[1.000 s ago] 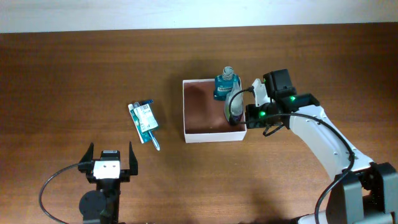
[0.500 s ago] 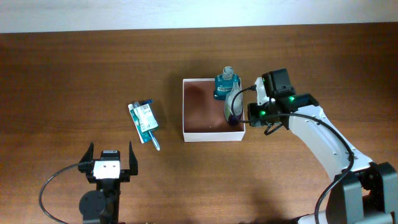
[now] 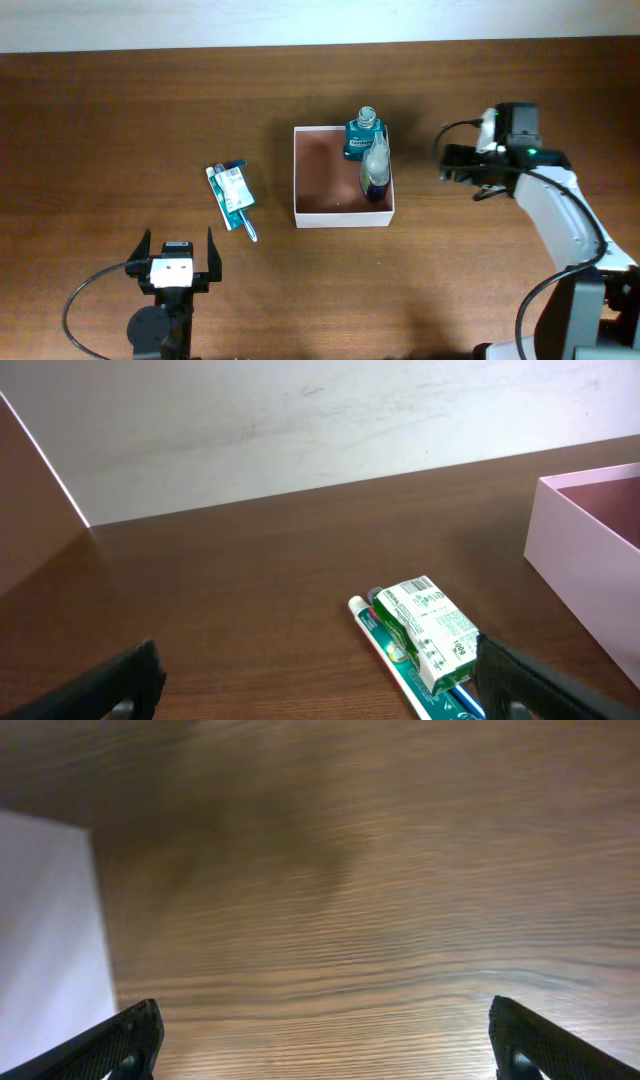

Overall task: Pack container
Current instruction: 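Move left gripper down onto the green toothpaste pack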

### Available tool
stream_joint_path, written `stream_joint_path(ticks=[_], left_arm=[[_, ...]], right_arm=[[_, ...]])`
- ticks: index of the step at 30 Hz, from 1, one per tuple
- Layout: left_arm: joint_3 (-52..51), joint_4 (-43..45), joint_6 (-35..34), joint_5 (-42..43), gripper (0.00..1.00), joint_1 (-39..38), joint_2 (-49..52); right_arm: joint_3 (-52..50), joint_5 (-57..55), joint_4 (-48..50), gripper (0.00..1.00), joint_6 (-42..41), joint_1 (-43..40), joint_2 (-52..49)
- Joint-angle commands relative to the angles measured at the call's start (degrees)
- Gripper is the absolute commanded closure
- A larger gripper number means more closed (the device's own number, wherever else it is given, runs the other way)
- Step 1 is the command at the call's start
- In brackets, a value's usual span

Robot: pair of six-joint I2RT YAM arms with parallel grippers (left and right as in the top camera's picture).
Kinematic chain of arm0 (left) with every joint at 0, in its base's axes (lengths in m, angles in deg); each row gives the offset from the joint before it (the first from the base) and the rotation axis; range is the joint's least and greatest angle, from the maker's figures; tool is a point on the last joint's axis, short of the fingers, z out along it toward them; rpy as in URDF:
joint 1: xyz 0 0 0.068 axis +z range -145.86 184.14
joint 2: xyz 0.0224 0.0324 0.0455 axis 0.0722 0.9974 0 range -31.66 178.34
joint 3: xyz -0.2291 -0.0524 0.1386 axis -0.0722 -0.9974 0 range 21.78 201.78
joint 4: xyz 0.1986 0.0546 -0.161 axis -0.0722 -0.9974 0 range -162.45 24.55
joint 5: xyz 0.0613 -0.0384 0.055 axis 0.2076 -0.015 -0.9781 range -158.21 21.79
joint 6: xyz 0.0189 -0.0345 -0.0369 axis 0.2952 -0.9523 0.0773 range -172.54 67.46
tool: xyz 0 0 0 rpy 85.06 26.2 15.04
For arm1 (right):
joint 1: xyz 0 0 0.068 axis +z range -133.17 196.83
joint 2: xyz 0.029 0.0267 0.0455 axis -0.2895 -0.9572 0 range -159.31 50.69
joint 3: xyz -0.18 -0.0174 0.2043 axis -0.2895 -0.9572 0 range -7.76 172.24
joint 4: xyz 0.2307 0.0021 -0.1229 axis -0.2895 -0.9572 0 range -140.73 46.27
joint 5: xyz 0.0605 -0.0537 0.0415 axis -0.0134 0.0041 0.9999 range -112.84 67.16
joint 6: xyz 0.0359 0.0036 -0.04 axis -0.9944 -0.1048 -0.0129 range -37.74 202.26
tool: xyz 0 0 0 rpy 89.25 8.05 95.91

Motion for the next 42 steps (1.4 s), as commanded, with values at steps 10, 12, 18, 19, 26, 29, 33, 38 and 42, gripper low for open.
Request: stream_joint_path(ticks=[10, 12, 18, 19, 26, 29, 33, 38, 42], left_arm=[[-0.4, 0.2, 0.9, -0.4, 0.01, -0.3, -0.3], [-0.4, 0.2, 0.9, -0.4, 0.01, -0.3, -0.3], [-0.4, 3.7, 0.9, -2.0, 0.01, -0.2, -0.3], [-0.4, 4.8, 0.9, -0.9, 0.01, -0.3, -0.3], [-0.4, 12.2, 0.9, 13.9, 0.01, -0.2, -0.3], [0.4, 14.9, 0.0, 16.9, 0.01, -0.2, 0.9], [7.8, 7.8, -7.6, 16.0, 0.01, -0.2, 7.6], [32.5, -9.5, -7.8, 17.6, 0.01, -0.2, 31.7], [47.4, -16.3, -7.8, 28.8, 0.01, -0.2, 45.6]], right_arm=[[-0.3, -0.5, 0.1, 0.01, -0.1, -2.6, -0.1], [-0.3, -0.5, 0.1, 0.01, -0.1, -2.6, -0.1], [-0.3, -0.5, 0.1, 0.01, -0.1, -2.6, -0.1], [-0.3, -0.5, 0.1, 0.01, -0.1, -2.6, -0.1], [-0.3, -0.5, 0.1, 0.01, -0.1, -2.6, -0.1], [-0.3, -0.5, 0.1, 0.01, -0.1, -2.6, -0.1], [-0.3, -0.5, 0.1, 0.01, -0.1, -2.6, -0.1], [-0.3, -0.5, 0.1, 0.01, -0.1, -2.6, -0.1], [-0.3, -0.5, 0.1, 0.01, -0.1, -2.6, -0.1]])
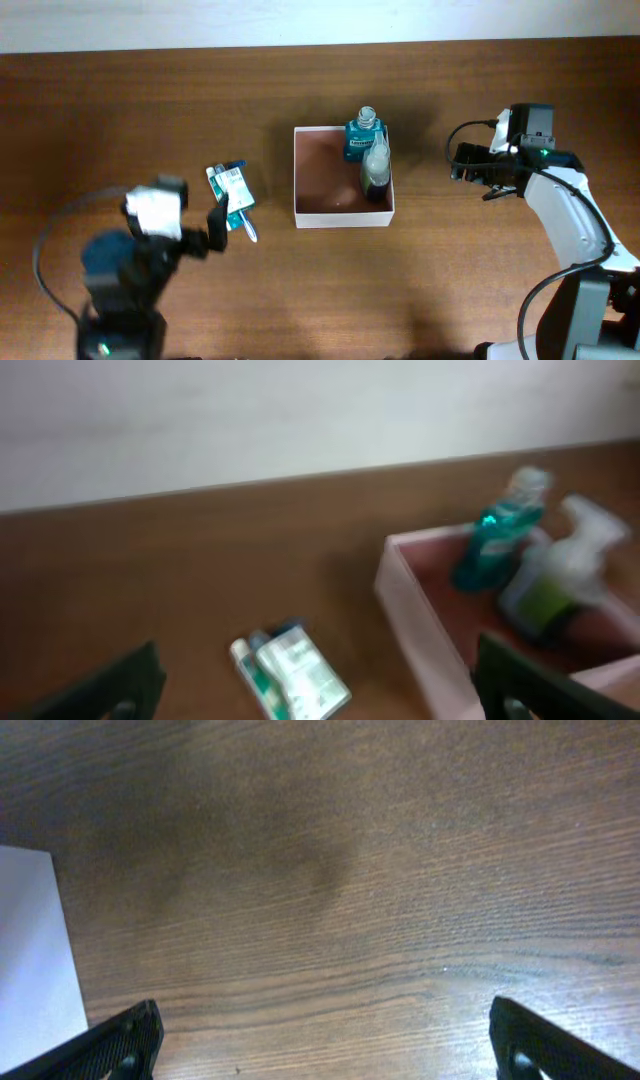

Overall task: Pack container
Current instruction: 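Move left gripper down onto the green toothpaste pack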

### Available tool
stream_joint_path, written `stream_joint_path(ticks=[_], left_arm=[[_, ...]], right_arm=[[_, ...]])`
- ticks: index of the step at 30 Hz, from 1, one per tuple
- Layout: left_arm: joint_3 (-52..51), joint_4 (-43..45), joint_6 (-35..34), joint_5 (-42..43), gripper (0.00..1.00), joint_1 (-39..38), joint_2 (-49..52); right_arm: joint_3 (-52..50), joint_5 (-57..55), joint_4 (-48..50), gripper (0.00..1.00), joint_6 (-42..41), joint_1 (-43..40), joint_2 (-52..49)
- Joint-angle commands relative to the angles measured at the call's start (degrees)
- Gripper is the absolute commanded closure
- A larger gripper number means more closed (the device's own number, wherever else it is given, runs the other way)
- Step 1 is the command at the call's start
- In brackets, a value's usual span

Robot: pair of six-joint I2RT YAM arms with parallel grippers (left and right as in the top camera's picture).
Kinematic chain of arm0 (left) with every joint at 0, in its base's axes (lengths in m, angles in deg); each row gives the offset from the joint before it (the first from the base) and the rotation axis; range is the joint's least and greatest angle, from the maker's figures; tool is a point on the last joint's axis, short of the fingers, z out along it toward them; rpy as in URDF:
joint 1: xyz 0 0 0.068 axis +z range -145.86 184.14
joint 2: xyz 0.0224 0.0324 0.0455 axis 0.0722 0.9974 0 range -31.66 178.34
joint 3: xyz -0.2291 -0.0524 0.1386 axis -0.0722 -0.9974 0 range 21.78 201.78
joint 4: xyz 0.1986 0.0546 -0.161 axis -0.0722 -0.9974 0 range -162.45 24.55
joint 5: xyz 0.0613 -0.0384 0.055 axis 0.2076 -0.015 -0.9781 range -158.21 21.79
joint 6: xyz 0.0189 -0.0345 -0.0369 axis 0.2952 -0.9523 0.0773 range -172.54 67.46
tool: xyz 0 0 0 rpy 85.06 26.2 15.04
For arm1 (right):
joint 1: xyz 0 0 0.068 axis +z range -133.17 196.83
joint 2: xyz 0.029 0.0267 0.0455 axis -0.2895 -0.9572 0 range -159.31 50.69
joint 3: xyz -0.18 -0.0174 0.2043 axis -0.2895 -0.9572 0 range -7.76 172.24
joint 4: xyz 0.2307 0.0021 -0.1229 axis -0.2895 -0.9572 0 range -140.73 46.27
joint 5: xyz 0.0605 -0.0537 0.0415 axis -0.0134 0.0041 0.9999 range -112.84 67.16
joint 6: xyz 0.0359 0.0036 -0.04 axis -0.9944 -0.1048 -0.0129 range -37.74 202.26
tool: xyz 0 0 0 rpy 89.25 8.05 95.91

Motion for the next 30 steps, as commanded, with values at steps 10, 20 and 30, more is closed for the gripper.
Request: stream_joint_path(ticks=[10, 20, 30], left_arm=[[12.5, -3.3, -3.5, 20.3, 0.01, -0.3, 26.5], [12.5, -11.9, -26.0, -13.2, 0.01, -7.5, 35.5], [12.5, -11.6, -38.1, -39.8, 0.01, -20.2, 43.5]], right_arm=[[-0.2, -0.3, 0.0, 0.01, -0.1, -0.3, -0.1], [-0.2, -0.3, 0.0, 0.01, -0.1, -0.3, -0.1], [-0.2, -0.3, 0.0, 0.01, -0.1, -0.3, -0.1]])
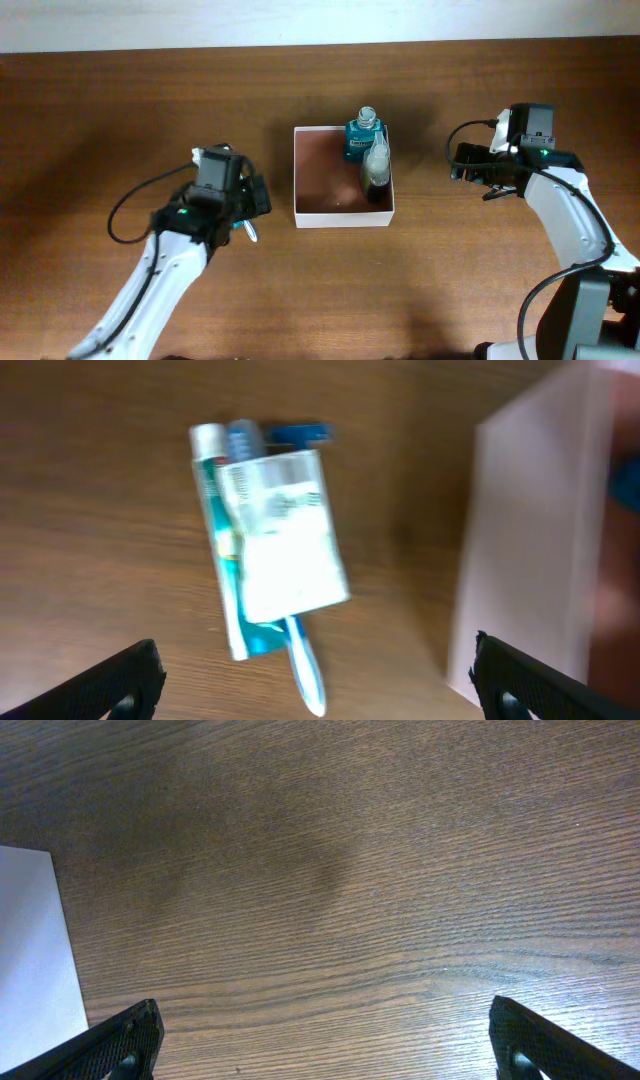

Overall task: Pack container
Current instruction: 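Move left gripper down onto the green toothpaste pack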

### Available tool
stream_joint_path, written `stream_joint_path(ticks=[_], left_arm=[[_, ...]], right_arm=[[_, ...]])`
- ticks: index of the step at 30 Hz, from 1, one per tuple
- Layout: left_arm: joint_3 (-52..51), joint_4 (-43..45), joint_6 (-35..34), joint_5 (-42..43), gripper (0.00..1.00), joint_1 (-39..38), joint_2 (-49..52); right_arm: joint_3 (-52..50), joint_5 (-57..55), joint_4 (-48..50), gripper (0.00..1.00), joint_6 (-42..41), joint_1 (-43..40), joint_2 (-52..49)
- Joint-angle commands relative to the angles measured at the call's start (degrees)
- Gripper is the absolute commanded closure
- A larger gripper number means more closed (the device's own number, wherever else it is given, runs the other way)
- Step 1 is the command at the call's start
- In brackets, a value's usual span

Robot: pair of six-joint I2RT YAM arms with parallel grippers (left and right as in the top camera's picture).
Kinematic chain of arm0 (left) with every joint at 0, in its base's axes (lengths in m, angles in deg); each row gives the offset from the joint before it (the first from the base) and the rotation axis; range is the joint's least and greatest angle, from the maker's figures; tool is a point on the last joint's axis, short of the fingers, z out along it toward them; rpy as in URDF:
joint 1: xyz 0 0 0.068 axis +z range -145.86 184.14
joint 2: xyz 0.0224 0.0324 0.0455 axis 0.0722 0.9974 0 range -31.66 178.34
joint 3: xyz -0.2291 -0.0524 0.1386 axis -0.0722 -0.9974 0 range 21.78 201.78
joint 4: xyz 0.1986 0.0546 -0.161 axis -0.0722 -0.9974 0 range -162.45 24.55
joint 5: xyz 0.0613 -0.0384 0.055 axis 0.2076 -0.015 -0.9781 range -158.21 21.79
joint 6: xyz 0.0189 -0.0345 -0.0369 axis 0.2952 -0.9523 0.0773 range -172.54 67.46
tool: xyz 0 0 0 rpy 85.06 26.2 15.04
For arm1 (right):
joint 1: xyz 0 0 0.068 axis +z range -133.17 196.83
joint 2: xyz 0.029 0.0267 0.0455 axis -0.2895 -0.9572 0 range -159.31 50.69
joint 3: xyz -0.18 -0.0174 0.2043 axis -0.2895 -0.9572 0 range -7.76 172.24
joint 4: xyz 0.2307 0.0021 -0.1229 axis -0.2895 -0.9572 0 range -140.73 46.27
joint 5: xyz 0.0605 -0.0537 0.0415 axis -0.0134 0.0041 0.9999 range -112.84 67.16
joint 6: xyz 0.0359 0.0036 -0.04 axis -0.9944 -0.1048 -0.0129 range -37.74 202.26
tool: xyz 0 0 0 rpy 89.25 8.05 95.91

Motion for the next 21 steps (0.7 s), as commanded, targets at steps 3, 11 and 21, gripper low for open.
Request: stream_joint_path(ticks=[3, 11, 21], left_arm=[[0.4, 3.7, -8.0, -9.2, 0.01, -0.3, 9.9], [0.4, 10.1, -7.8, -9.5, 0.01, -0.3, 14.3], [0.4, 16.3, -7.7, -11.0, 0.01, -0.3, 17.9]], right_arm=[[-0.2, -0.3, 0.0, 0.01, -0.1, -0.3, -0.1], [-0.2, -0.3, 0.0, 0.02, -0.1, -0.3, -0.1], [-0.2, -0.3, 0.0, 0.01, -0.1, -0.3, -0.1]])
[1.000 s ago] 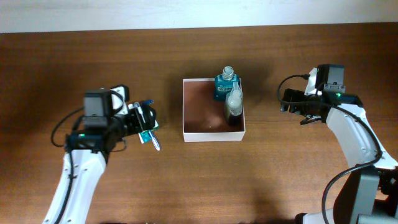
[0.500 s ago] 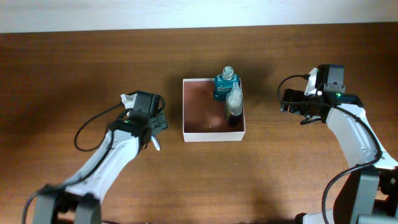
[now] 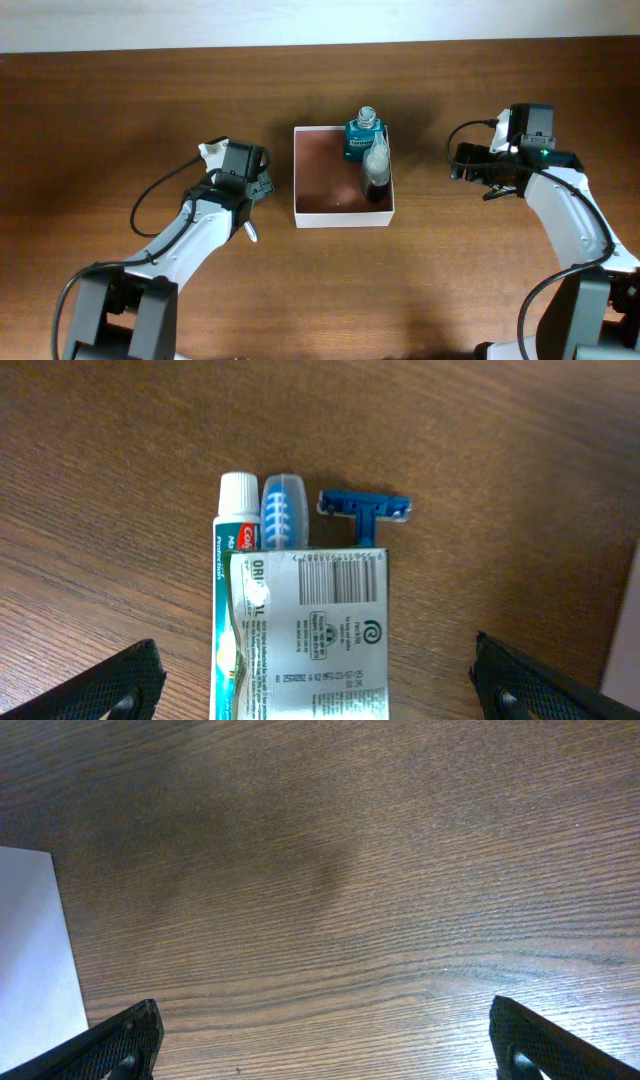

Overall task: Pack container
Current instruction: 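Move left gripper down onto the green toothpaste pack, then grasp toothpaste pack with left gripper and carry it over the box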

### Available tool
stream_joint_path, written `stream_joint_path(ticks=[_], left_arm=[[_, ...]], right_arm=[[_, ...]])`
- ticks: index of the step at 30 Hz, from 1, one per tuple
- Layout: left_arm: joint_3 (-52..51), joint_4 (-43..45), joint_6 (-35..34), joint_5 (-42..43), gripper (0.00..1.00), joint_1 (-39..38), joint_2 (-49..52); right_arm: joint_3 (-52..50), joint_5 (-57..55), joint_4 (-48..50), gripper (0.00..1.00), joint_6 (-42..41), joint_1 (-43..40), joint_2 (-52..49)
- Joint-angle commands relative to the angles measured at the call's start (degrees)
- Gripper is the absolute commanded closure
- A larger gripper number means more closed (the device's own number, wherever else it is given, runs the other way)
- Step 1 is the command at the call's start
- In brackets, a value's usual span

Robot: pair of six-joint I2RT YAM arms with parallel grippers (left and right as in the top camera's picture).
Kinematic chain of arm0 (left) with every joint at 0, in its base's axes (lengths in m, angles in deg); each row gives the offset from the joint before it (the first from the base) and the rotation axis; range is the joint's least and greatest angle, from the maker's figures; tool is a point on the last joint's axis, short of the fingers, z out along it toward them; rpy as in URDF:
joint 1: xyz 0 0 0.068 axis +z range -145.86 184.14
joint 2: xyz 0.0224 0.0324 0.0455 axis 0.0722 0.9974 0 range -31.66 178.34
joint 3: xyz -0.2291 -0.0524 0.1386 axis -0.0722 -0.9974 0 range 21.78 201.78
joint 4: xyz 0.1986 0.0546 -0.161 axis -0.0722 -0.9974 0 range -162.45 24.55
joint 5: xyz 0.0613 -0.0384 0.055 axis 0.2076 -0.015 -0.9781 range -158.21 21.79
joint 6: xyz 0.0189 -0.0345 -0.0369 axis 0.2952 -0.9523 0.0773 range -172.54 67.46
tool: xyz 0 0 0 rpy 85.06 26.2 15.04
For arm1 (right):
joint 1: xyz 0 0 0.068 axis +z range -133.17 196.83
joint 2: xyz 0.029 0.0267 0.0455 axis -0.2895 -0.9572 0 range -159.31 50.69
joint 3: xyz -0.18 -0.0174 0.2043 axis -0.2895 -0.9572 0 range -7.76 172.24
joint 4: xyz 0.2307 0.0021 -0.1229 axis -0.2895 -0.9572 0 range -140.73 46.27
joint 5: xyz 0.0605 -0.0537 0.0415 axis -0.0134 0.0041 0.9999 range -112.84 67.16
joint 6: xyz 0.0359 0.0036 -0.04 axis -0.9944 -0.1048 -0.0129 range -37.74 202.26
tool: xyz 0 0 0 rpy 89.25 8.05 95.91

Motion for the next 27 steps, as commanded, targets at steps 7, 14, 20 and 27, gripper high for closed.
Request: stream_joint_path(ticks=[7, 14, 20, 27], left_arm=[[0.4, 0.8, -0.5, -2.3, 0.16, 0.1, 1.5], [0.4, 1.2, -0.5, -2.6, 0.16, 0.1, 2.1], [0.4, 1.4, -0.5, -2.5, 0.14, 0.1, 5.0], [0.4, 1.5, 1.6, -2.6, 0.28, 0.1, 5.2]], right_arm=[[-0.2, -0.3, 0.0, 0.01, -0.1, -0.3, -0.1], [-0.2, -0.3, 0.0, 0.01, -0.1, -0.3, -0.1], [-0.2, -0.3, 0.0, 0.01, -0.1, -0.3, -0.1], [-0.2, -0.3, 0.0, 0.01, -0.1, -0.3, -0.1]])
